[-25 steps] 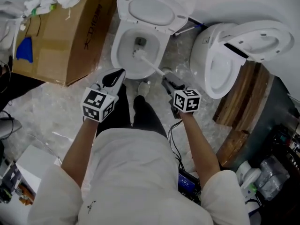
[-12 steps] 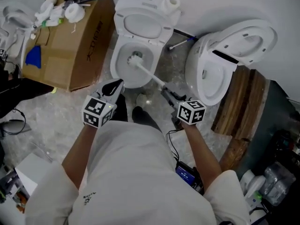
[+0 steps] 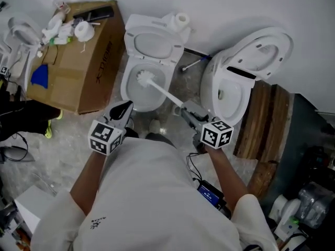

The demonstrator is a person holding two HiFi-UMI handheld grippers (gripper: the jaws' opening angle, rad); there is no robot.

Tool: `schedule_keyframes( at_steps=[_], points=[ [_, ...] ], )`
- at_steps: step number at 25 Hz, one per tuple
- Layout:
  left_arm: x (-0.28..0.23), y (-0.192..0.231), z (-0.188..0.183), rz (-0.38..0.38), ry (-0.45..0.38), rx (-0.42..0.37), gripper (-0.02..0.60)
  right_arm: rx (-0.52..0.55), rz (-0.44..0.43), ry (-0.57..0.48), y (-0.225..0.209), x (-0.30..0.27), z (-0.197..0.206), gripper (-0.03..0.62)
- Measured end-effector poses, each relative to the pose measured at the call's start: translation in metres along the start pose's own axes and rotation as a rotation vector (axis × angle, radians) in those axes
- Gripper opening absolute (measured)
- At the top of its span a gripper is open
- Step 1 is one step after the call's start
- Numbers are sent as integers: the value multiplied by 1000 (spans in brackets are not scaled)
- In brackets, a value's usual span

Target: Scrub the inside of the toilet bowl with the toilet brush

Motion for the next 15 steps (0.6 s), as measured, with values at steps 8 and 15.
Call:
schedule_keyframes(
  at_steps=[8, 15],
  points=[
    [22, 13, -22, 53, -35, -41, -14, 47, 30, -36, 25, 17, -31, 146],
    [39, 17, -35, 103, -53, -71, -14, 50, 80, -78, 50, 17, -43, 146]
  ],
)
Point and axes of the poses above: the fingertips, and each gripper's own axes: x backward along the fingers, y to its left, z out of its underside, the point moved 3 cm from there along x, backward along the fingers, and after that the axes turned 14 degrees about x, right-handed, at the moved point
